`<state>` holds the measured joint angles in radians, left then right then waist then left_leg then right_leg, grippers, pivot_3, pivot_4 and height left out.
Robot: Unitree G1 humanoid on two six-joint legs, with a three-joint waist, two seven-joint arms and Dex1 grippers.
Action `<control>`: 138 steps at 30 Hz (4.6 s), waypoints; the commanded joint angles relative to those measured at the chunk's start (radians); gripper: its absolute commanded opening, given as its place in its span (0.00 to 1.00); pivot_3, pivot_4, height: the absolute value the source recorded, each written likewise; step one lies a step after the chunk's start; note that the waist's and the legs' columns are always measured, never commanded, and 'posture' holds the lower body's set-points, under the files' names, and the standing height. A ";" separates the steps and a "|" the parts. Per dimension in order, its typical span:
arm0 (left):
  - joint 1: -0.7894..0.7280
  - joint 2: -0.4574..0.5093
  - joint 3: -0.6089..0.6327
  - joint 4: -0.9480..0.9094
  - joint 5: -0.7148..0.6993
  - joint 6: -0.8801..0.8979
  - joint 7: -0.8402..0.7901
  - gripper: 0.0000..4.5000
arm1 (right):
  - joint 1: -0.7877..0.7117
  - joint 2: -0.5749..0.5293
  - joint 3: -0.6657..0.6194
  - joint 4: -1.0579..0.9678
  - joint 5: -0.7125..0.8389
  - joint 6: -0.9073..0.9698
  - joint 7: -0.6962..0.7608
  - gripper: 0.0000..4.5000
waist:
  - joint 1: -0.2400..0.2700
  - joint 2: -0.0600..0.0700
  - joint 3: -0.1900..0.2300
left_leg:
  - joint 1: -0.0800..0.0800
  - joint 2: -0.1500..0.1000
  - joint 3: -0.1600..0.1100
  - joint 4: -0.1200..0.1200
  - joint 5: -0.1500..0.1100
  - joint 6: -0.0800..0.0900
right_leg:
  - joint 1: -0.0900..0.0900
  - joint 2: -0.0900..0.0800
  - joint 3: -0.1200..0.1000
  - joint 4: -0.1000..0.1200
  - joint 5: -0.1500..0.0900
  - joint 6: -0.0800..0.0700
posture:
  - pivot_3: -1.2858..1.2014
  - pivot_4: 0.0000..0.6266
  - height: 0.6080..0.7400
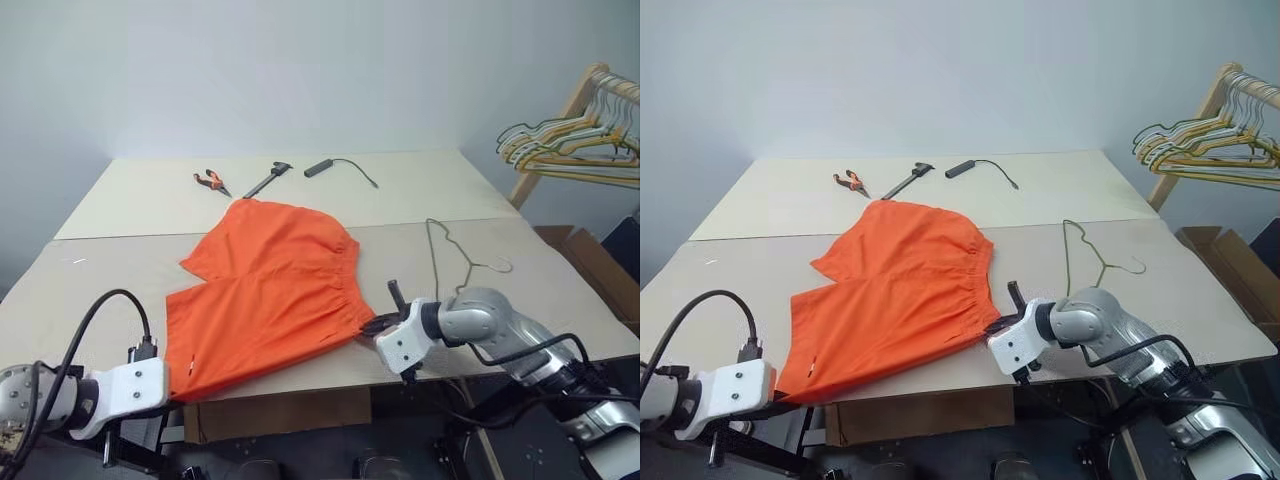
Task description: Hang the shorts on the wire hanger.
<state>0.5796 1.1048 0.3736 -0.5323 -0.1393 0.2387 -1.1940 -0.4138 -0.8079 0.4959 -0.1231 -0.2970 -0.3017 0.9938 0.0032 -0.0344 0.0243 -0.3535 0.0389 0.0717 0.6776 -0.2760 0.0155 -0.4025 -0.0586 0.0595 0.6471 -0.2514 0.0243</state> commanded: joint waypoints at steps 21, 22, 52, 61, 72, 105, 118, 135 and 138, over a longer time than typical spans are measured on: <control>-0.343 -0.090 0.087 0.002 -0.318 0.155 -0.023 1.00 | -0.021 0.023 -0.383 0.010 0.232 0.721 -0.085 0.97 | 0.006 -0.003 0.002 | 0.000 0.001 0.000 0.001 0.000 0.000 | 0.000 0.000 0.000 0.000 -0.003 0.003 | 0.54 0.00 1.00; -0.377 -0.104 0.076 0.004 -0.330 0.157 -0.009 1.00 | -0.053 0.057 -0.398 0.045 0.229 0.788 -0.133 0.97 | 0.006 -0.003 0.002 | 0.000 0.000 0.000 0.001 0.000 0.000 | 0.000 0.000 0.000 0.000 0.000 0.002 | 0.53 0.00 1.00; -0.670 -0.154 -0.154 0.004 -0.425 0.159 0.028 1.00 | -0.362 0.466 -0.559 0.787 0.332 1.088 -0.608 0.97 | -0.076 0.000 0.003 | -0.006 -0.003 -0.008 -0.001 -0.001 -0.001 | -0.003 0.000 0.003 -0.002 0.006 0.010 | 0.52 0.00 1.00; -0.666 -0.152 -0.169 0.014 -0.405 0.129 0.020 1.00 | -0.384 0.489 -0.560 0.939 0.306 1.075 -0.728 0.54 | -0.077 -0.004 0.000 | 0.000 -0.003 -0.008 -0.001 -0.001 -0.001 | 0.003 0.000 0.004 -0.002 0.007 0.010 | 0.52 0.00 1.00; -0.684 -0.153 -0.190 0.035 -0.391 0.103 0.019 1.00 | -0.386 0.492 -0.564 1.044 0.310 1.010 -0.760 0.01 | -0.077 -0.009 -0.003 | 0.003 -0.003 -0.009 -0.001 -0.001 -0.001 | 0.007 0.001 0.002 -0.004 0.006 0.010 | 0.52 0.00 1.00; -1.251 -0.929 -0.051 0.312 -0.900 0.622 1.013 1.00 | 0.042 0.527 -0.337 -0.078 0.280 0.284 -0.587 0.01 | -0.072 -0.001 0.002 | -0.024 -0.007 -0.012 0.004 0.000 -0.002 | -0.018 -0.001 0.007 -0.003 0.014 0.016 | 0.50 0.00 1.00; -1.249 -0.949 -0.066 0.339 -0.870 0.566 1.071 0.24 | 0.063 0.531 -0.314 -0.067 0.222 0.266 -0.604 0.00 | -0.072 -0.001 0.002 | -0.024 -0.008 -0.012 0.004 0.001 -0.003 | -0.018 -0.001 0.007 -0.004 0.014 0.016 | 0.50 0.00 1.00; -1.195 -0.846 -0.147 0.319 -0.685 0.372 0.854 0.00 | 0.045 0.483 -0.361 -0.113 0.304 0.323 -0.503 0.62 | -0.071 -0.001 0.002 | -0.023 -0.008 -0.011 0.004 0.001 -0.003 | -0.017 0.000 0.008 -0.004 0.014 0.016 | 0.51 0.00 1.00; -1.192 -0.763 -0.128 0.361 -0.701 0.350 0.693 0.00 | 0.024 0.415 -0.417 -0.217 0.507 0.515 -0.373 0.83 | -0.071 -0.001 0.002 | -0.023 -0.008 -0.011 0.004 0.001 -0.003 | -0.017 0.000 0.007 -0.004 0.014 0.016 | 0.51 0.00 1.00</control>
<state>-0.6038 0.3071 0.2244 -0.1737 -0.8282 0.6245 -0.4020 -0.3434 -0.3632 0.1416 -0.2478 0.0835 0.1131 0.5562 -0.0676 -0.0352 0.0262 -0.3767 0.0314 0.0603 0.6812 -0.2752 0.0128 -0.4195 -0.0589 0.0664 0.6423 -0.2376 0.0398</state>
